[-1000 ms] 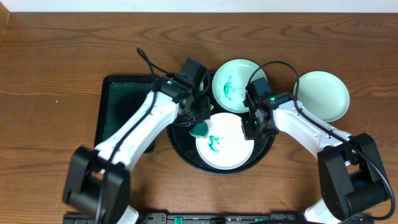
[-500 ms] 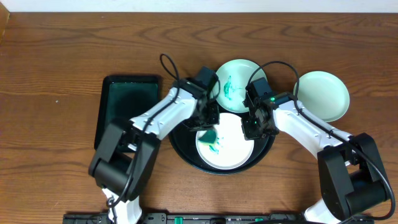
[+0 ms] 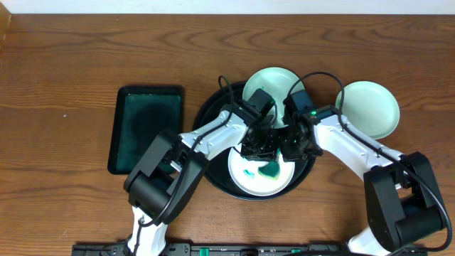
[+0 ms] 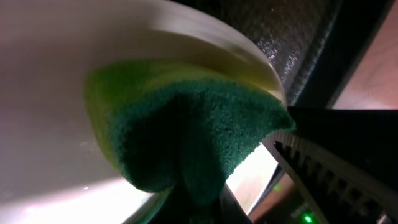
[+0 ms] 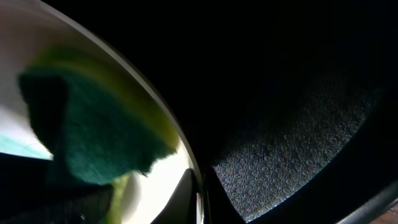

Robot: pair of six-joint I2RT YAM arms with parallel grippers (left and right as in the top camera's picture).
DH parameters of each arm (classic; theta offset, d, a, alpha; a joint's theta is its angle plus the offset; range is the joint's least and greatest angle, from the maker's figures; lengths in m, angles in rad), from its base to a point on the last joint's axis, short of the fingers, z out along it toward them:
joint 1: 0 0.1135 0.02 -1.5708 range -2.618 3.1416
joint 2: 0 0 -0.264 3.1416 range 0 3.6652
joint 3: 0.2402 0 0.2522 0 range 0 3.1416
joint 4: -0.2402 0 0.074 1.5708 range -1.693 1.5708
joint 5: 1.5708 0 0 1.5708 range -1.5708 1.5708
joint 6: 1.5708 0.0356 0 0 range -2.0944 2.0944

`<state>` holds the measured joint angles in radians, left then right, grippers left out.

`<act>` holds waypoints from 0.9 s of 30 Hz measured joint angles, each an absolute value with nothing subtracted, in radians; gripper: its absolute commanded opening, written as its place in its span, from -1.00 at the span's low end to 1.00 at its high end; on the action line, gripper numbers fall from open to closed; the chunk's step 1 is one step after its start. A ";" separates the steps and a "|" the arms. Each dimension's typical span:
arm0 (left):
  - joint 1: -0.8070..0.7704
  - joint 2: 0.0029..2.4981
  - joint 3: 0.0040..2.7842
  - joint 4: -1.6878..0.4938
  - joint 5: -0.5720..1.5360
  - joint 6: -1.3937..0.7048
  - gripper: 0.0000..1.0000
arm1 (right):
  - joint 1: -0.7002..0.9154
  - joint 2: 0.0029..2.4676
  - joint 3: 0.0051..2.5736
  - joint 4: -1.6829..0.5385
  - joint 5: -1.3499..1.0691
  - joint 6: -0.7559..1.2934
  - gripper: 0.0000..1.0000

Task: Clean dirty plates on tray and stack at the side
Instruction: 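Scrub the white plate surface with the sponge in the left gripper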

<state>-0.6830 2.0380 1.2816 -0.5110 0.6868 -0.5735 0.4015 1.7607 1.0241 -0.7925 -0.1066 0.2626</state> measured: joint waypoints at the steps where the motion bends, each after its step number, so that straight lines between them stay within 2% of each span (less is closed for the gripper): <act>1: -0.682 2.040 1.282 -0.513 0.696 -0.574 -0.85 | 0.402 1.761 1.024 -0.793 -0.107 0.263 -0.97; 8: -0.678 2.040 1.301 -0.633 0.662 -0.572 -0.86 | 0.408 1.761 1.024 -0.807 -0.113 0.262 -0.97; 19: -0.628 2.016 1.316 -0.803 0.461 -0.518 -0.87 | 0.424 1.761 1.023 -0.789 -0.186 0.263 -0.97; 22: -0.628 2.004 1.316 -0.809 0.384 -0.516 -0.86 | 0.424 1.761 1.023 -0.788 -0.187 0.263 -0.97; 27: -0.630 1.980 1.317 -0.804 0.131 -0.517 -0.86 | 0.424 1.761 1.023 -0.788 -0.187 0.263 -0.97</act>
<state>-0.6304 1.9804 1.3170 -0.8040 0.1310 -0.5167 0.4240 1.7607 1.0233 -0.7883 -0.1871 0.2626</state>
